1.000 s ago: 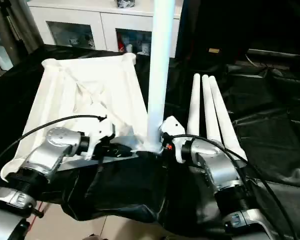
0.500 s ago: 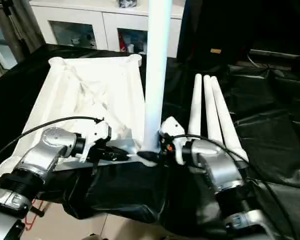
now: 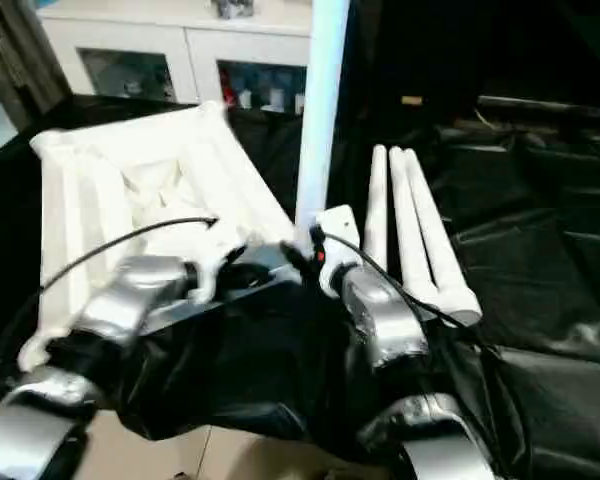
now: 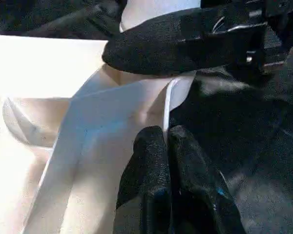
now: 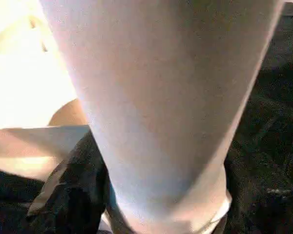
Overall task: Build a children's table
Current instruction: Rotate leg to tighten
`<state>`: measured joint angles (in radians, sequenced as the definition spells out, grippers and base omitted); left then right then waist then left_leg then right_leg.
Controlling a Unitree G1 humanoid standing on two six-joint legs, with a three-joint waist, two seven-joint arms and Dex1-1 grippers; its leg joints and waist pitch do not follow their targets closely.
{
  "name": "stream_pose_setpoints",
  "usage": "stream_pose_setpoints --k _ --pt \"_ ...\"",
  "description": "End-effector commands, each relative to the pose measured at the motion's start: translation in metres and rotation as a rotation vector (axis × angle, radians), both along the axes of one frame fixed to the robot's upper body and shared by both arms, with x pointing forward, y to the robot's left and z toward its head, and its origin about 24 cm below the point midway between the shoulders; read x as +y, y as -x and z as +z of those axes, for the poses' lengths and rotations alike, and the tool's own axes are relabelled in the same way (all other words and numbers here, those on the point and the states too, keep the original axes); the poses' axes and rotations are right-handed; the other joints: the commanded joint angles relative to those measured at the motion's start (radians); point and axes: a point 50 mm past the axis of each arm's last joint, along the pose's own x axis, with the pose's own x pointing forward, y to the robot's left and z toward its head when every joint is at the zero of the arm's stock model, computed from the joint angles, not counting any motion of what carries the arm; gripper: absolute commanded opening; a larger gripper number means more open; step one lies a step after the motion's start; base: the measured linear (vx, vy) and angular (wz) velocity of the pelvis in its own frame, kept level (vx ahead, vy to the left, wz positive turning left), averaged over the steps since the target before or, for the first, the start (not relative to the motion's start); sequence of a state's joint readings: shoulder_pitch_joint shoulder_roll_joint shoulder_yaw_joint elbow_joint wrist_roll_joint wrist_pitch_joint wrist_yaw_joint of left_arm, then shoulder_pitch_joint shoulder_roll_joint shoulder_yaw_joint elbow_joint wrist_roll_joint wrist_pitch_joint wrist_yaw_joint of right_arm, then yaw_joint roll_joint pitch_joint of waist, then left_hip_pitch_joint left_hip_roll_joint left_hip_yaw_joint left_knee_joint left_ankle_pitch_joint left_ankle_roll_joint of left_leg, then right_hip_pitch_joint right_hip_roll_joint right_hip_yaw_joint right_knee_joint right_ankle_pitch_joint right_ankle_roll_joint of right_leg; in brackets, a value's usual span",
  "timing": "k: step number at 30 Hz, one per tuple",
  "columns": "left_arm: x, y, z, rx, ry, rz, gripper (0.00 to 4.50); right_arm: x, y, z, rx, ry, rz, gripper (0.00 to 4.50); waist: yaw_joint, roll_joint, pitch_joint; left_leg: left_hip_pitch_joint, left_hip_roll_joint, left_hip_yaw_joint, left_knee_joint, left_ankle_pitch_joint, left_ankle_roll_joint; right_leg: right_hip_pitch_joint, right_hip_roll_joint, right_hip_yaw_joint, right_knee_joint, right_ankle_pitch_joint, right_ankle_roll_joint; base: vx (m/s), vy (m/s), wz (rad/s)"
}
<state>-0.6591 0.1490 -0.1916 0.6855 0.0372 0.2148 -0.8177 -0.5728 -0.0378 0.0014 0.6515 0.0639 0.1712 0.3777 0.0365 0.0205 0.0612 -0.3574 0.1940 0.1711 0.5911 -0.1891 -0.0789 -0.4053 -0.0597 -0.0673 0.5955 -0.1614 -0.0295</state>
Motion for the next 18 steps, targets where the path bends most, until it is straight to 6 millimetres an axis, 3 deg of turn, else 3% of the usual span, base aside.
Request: stream_pose_setpoints --k 1,8,11,13,14,15,18 --pt "-0.016 -0.014 0.027 -0.121 0.060 0.091 0.00 0.049 0.016 -0.009 0.054 -0.080 0.191 3.42 0.001 -0.005 -0.075 0.000 0.027 -0.004 -0.061 -0.134 0.064 0.058 -0.075 0.047 -0.071 -0.238 -0.199 0.000 0.000 0.00" --pt "-0.028 -0.010 0.024 -0.129 0.065 0.055 0.00 0.026 0.010 0.002 -0.033 0.002 0.110 3.72 0.000 -0.006 -0.076 -0.003 0.026 -0.004 -0.060 -0.125 0.078 0.063 -0.074 0.046 -0.070 -0.214 -0.203 0.000 0.000 0.00" --pt "-0.034 -0.017 0.026 -0.139 0.072 0.113 0.00 0.001 0.015 0.017 -0.093 0.008 0.055 3.72 0.008 0.009 -0.076 0.006 0.026 -0.003 -0.060 -0.130 0.081 0.059 -0.067 0.047 -0.075 -0.189 -0.194 0.000 0.000 0.00" --pt "-0.036 -0.020 0.029 -0.143 0.088 0.130 0.44 -0.006 0.020 0.021 -0.111 0.027 0.050 3.80 0.011 0.005 -0.081 -0.003 0.022 -0.007 -0.058 -0.112 0.085 0.069 -0.067 0.046 -0.066 -0.139 -0.196 0.000 0.000 0.00" --pt "-0.037 -0.022 0.031 -0.142 0.101 0.138 0.44 -0.009 0.022 0.022 -0.115 0.035 0.049 3.80 0.008 0.002 -0.081 -0.011 0.022 -0.008 -0.058 -0.097 0.094 0.073 -0.071 0.045 -0.063 -0.112 -0.200 0.000 0.000 0.00" --pt "-0.037 -0.022 0.033 -0.135 0.121 0.141 0.59 -0.010 0.023 0.023 -0.115 0.038 0.047 3.80 0.007 0.011 -0.083 -0.013 0.020 -0.011 -0.056 -0.091 0.096 0.075 -0.072 0.043 -0.061 -0.103 -0.206 0.000 0.000 0.00" --pt "-0.033 -0.028 0.045 -0.226 0.129 0.190 0.77 -0.014 0.030 0.022 -0.106 0.077 0.060 3.80 0.005 0.005 -0.078 -0.013 0.018 -0.008 -0.055 -0.116 0.106 0.071 -0.068 0.042 -0.071 -0.143 -0.210 0.000 0.000 0.00"
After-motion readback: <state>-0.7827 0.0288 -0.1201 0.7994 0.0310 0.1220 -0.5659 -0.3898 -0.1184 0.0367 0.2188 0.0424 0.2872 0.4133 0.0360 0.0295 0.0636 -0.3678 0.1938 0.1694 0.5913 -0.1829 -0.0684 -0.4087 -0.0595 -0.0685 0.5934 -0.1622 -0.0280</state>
